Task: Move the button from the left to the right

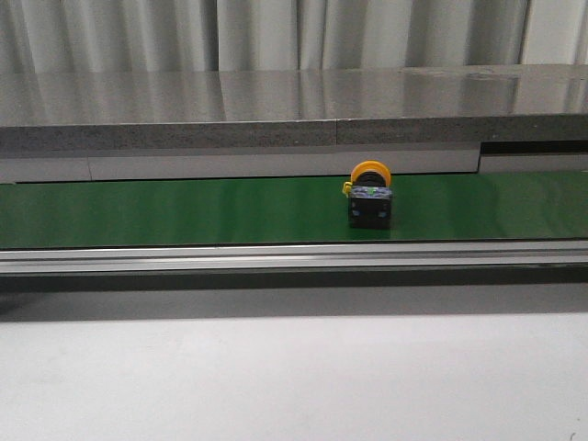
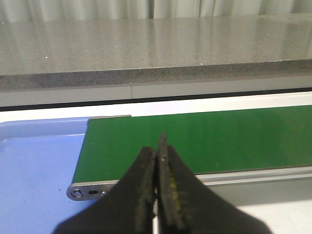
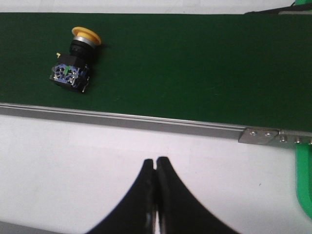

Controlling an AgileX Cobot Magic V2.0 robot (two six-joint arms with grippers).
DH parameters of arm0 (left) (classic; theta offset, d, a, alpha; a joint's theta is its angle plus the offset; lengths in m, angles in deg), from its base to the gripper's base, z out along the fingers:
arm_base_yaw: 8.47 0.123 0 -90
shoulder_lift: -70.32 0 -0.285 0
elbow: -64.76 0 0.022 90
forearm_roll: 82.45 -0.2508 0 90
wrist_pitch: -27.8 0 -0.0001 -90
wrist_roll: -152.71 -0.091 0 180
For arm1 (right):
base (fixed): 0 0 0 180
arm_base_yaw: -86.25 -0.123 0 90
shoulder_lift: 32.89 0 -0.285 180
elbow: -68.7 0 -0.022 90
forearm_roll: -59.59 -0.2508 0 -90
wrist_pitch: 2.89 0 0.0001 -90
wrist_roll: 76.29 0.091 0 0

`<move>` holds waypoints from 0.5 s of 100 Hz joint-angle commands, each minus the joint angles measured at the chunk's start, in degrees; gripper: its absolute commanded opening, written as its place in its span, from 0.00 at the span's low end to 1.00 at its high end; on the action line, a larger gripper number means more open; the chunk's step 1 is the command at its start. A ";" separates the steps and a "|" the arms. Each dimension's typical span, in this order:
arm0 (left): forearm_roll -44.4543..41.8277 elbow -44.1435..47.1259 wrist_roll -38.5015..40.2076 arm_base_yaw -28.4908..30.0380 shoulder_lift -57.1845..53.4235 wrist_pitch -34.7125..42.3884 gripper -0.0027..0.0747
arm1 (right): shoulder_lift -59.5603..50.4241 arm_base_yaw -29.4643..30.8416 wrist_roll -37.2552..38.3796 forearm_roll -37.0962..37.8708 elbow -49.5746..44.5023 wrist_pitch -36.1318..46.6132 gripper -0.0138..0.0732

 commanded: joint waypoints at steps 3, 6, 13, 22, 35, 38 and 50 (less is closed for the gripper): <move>0.73 -1.46 -0.13 -0.43 0.54 4.72 0.01 | 1.92 -0.08 -0.02 -0.73 2.07 4.30 0.08; 0.73 -1.46 -0.13 -0.43 0.54 4.72 0.01 | 2.62 -0.08 -0.02 -0.73 2.07 4.76 0.08; 0.73 -1.46 -0.13 -0.43 0.54 4.72 0.01 | 3.72 -0.08 -0.02 -0.73 2.07 5.33 0.09; 0.73 -1.46 -0.13 -0.43 0.54 4.72 0.01 | 4.62 -0.08 -0.02 -0.73 2.07 5.60 0.16; 0.73 -1.46 -0.13 -0.43 0.54 4.72 0.01 | 5.18 -0.08 -0.02 -0.73 2.07 5.81 0.44; 0.73 -1.46 -0.13 -0.43 0.54 4.72 0.01 | 5.18 -0.08 -0.02 -0.73 2.07 5.87 0.52; 0.73 -1.46 -0.13 -0.43 0.54 4.72 0.01 | 5.18 -0.08 -0.02 -0.91 2.07 6.47 0.81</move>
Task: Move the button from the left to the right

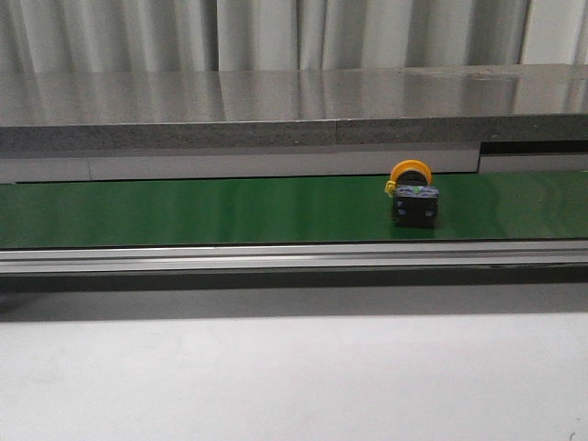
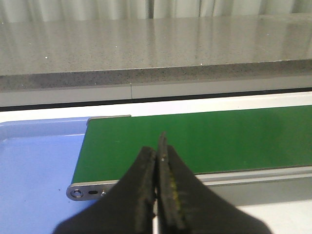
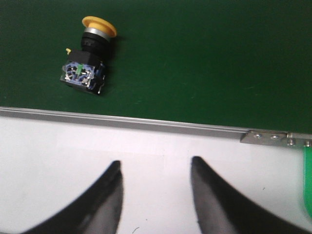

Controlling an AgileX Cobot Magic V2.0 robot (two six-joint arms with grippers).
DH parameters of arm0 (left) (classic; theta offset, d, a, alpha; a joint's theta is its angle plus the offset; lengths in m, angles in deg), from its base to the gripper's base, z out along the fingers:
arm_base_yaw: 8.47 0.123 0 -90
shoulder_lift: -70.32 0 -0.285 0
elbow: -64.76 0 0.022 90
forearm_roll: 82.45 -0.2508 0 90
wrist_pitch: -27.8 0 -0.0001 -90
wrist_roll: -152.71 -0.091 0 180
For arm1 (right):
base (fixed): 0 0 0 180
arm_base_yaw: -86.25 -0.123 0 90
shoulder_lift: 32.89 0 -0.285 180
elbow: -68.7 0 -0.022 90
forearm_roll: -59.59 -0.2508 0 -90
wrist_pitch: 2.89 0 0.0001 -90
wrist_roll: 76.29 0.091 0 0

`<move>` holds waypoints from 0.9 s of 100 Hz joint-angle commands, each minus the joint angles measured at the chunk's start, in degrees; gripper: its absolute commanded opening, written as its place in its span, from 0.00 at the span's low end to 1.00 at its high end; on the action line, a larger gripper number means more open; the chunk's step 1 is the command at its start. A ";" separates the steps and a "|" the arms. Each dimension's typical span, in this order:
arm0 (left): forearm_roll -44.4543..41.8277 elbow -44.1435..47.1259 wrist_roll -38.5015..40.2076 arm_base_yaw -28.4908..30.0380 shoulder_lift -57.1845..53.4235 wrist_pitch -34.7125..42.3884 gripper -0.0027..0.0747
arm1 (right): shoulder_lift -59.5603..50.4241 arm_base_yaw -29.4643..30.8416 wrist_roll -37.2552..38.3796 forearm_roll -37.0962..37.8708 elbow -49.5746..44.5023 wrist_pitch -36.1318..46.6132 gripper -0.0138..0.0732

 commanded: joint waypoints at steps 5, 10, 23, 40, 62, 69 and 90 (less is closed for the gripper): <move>0.73 -1.46 -0.13 -0.43 0.54 4.72 0.01 | -0.56 -0.08 -0.02 -0.91 2.07 4.21 0.87; 0.73 -1.46 -0.13 -0.43 0.54 4.72 0.01 | -0.56 -0.08 -0.02 -0.91 2.07 4.98 0.89; 0.73 -1.46 -0.13 -0.43 0.54 4.72 0.01 | 0.38 -0.08 -0.02 -0.91 2.57 7.52 0.89; 0.73 -1.46 -0.13 -0.43 0.54 4.72 0.01 | 5.86 -0.08 -0.02 -0.91 5.33 8.91 0.89; 0.73 -1.46 -0.13 -0.43 0.54 4.72 0.01 | 15.37 -0.08 -0.02 -0.91 10.56 9.89 0.89; 0.73 -1.46 -0.13 -0.43 0.54 4.72 0.01 | 18.33 -0.08 -0.02 -0.91 12.23 10.12 0.89; 0.73 -1.46 -0.13 -0.43 0.54 4.72 0.01 | 25.26 -0.08 -0.12 0.48 14.94 11.16 0.89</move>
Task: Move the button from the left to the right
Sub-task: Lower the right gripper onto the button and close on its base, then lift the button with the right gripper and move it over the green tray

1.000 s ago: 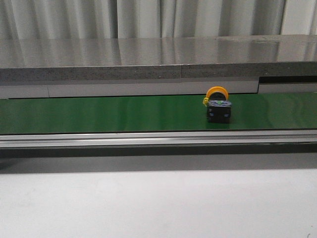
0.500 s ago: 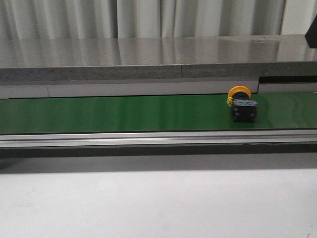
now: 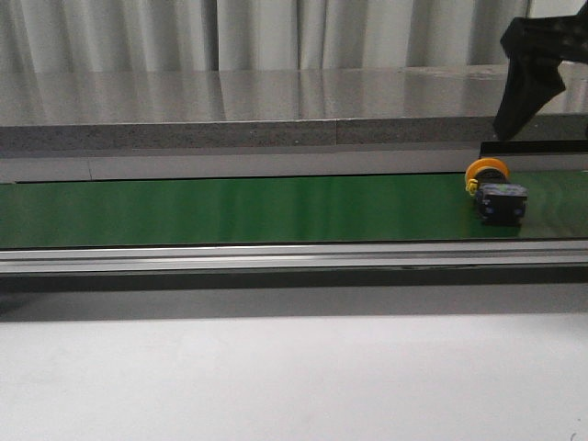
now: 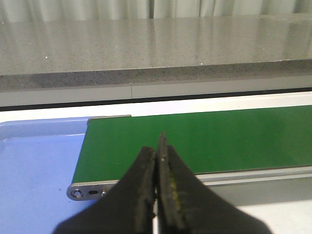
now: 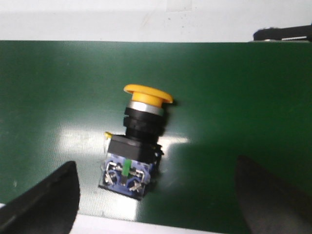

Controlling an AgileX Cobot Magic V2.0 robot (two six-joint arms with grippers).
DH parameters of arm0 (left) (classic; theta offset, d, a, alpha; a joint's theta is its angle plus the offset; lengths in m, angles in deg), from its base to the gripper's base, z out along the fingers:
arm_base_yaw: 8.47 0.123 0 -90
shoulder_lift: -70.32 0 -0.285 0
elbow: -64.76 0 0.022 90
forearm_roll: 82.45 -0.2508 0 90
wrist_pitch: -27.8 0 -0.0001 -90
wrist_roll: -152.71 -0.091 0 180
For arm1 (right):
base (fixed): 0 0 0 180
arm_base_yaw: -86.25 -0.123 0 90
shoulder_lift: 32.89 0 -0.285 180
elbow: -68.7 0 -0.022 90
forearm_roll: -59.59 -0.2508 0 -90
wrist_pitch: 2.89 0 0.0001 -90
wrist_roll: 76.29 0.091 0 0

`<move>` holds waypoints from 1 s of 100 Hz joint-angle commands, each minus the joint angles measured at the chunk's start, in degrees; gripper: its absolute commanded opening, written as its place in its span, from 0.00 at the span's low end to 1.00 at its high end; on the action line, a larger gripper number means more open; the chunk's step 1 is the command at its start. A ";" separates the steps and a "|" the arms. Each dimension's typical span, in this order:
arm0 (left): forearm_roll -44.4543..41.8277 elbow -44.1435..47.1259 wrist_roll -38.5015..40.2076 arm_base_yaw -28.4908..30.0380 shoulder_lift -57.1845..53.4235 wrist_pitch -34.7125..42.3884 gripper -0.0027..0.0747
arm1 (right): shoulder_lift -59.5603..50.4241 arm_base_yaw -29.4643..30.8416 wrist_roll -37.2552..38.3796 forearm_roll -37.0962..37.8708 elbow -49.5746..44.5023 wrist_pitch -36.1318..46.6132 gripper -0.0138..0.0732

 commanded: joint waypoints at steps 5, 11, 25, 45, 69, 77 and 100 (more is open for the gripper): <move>0.73 -1.46 -0.13 -0.43 0.54 4.72 0.01 | 1.42 -0.08 -0.12 1.32 2.55 3.73 0.89; 0.73 -1.46 -0.13 -0.43 0.54 4.72 0.01 | 2.75 -0.08 -0.12 1.93 2.55 4.11 0.89; 0.73 -1.46 -0.13 -0.43 0.54 4.72 0.01 | 4.81 -0.08 -0.12 2.16 2.55 4.37 0.89; 0.73 -1.46 -0.13 -0.43 0.54 4.72 0.01 | 6.40 -0.08 -0.12 3.72 2.55 4.15 0.86; 0.73 -1.46 -0.13 -0.43 0.54 4.72 0.01 | 7.09 -0.08 -0.12 4.59 2.55 2.74 0.42; 0.73 -1.46 -0.13 -0.43 0.54 4.72 0.01 | 7.02 -0.08 -0.12 4.59 3.10 2.23 0.33; 0.73 -1.46 -0.13 -0.43 0.54 4.72 0.01 | 7.02 -0.08 -0.12 7.51 10.08 -5.56 0.33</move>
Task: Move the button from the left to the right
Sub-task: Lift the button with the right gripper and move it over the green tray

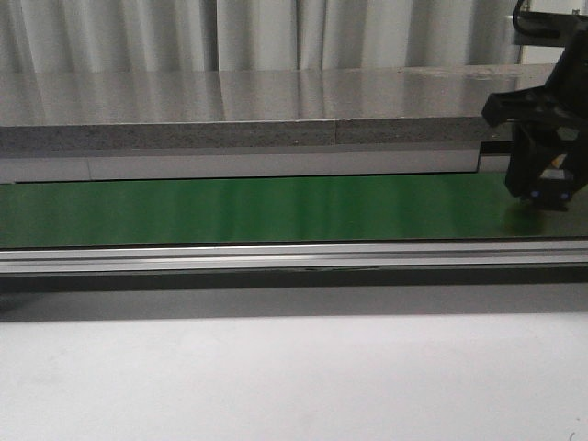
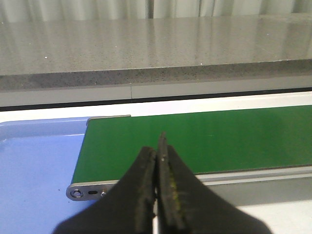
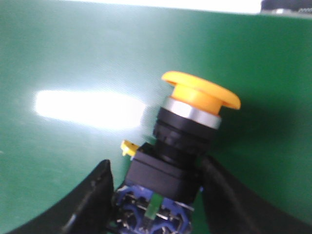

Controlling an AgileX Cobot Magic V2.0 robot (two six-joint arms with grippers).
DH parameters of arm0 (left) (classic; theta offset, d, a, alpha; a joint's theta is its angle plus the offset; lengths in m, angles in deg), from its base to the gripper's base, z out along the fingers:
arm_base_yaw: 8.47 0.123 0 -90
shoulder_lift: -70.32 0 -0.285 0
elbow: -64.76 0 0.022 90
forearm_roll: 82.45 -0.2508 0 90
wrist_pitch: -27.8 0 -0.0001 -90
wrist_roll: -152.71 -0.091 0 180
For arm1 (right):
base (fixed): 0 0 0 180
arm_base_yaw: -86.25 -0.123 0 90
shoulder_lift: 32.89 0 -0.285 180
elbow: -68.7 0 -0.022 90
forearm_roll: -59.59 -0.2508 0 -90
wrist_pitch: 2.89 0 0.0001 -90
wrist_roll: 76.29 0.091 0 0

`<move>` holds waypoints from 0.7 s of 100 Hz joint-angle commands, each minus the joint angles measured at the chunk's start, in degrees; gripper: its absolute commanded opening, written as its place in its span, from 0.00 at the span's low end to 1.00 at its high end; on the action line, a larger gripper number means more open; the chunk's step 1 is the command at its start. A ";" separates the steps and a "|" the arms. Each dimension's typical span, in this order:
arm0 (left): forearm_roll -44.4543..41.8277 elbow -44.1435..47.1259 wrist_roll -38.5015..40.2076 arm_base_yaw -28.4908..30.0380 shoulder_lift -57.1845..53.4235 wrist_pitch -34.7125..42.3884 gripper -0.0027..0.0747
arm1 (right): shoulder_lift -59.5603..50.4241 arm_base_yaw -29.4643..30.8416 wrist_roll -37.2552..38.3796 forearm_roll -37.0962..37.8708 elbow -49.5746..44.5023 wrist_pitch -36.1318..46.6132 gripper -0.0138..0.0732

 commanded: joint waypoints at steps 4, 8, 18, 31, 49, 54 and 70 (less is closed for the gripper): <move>0.73 -1.46 -0.13 -0.43 0.54 4.64 0.01 | -2.33 -0.08 -0.12 3.91 6.19 -3.04 0.33; 0.73 -1.46 -0.13 -0.43 0.54 4.64 0.01 | -2.33 -0.04 -0.12 5.63 7.84 -4.39 0.33; 0.73 -1.46 -0.13 -0.43 0.54 4.64 0.01 | -2.33 0.31 -0.12 11.06 11.30 -6.61 0.33; 0.73 -1.46 -0.13 -0.43 0.54 4.64 0.01 | -2.33 3.05 -0.32 13.71 13.58 -4.43 0.33; 0.73 -1.46 -0.13 -0.43 0.54 4.64 0.01 | -2.05 10.43 -4.23 13.93 13.76 -0.74 0.34; 0.73 -1.46 -0.13 -0.43 0.54 4.64 0.01 | -2.00 12.72 -5.21 13.88 13.76 -0.06 0.34; 0.73 -1.46 -0.13 -0.43 0.54 4.64 0.01 | -1.95 20.12 -6.08 12.94 13.57 2.97 0.39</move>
